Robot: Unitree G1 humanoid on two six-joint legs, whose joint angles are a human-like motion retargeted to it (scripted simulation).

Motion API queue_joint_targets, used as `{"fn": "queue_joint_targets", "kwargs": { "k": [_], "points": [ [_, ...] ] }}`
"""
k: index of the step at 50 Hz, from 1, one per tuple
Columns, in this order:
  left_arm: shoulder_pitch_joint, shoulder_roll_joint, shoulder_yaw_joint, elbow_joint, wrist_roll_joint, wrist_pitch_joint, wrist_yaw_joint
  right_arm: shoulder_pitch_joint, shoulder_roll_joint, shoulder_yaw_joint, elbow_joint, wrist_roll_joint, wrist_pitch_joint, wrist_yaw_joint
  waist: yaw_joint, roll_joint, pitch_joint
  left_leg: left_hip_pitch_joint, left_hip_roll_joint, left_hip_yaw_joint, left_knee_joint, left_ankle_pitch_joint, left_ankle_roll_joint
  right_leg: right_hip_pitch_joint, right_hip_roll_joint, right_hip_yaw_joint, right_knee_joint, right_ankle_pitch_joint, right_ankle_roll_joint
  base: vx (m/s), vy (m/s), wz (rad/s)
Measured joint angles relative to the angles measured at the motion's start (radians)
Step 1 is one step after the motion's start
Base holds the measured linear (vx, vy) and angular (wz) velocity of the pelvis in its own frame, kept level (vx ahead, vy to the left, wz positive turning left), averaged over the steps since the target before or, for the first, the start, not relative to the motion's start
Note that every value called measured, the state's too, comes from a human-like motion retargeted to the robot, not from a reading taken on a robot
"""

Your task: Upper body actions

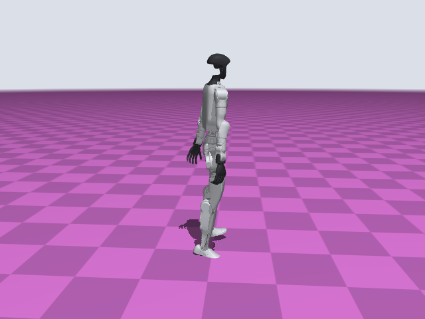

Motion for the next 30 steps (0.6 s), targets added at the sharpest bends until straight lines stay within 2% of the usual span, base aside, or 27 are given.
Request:
{"fn": "queue_joint_targets", "kwargs": {
  "k": [5, 15, 23, 30],
  "points": [
    [0.044, -0.016, 0.077, 0.035, -0.041, 0.021, 0.009, -0.030, 0.030, -0.005, -0.089, -0.015, -0.017, 0.015, 0.009, -0.004, -0.002, -0.003, -0.009, -0.038, -0.006, 0.011, 0.007, 0.033, -0.002, -0.043, -0.012, -0.010, 0.007, 0.05, 0.02, 0.47],
    [0.086, -0.049, 0.144, 0.035, -0.083, -0.009, -0.022, -0.033, 0.110, 0.050, -0.235, 0.088, -0.093, 0.146, -0.013, -0.010, -0.025, -0.002, -0.008, -0.054, -0.010, 0.011, 0.013, 0.042, 0.003, -0.054, -0.012, -0.014, 0.013, 0.02, 0.01, 0.08],
    [0.038, -0.038, 0.098, -0.027, -0.054, -0.022, -0.060, -0.035, 0.109, 0.119, -0.141, -0.020, -0.064, 0.088, -0.035, -0.010, -0.035, 0.006, -0.007, -0.050, -0.013, 0.006, 0.021, 0.043, 0.006, -0.049, -0.008, -0.012, 0.016, 0.00, 0.00, 0.00],
    [-0.014, -0.008, 0.045, -0.081, -0.016, -0.028, -0.112, -0.009, 0.092, 0.102, -0.025, -0.045, -0.016, 0.048, -0.067, -0.003, -0.045, 0.011, -0.005, -0.053, -0.014, 0.003, 0.026, 0.048, 0.010, -0.050, -0.009, -0.010, 0.019, 0.00, 0.00, 0.00]
  ]
}}
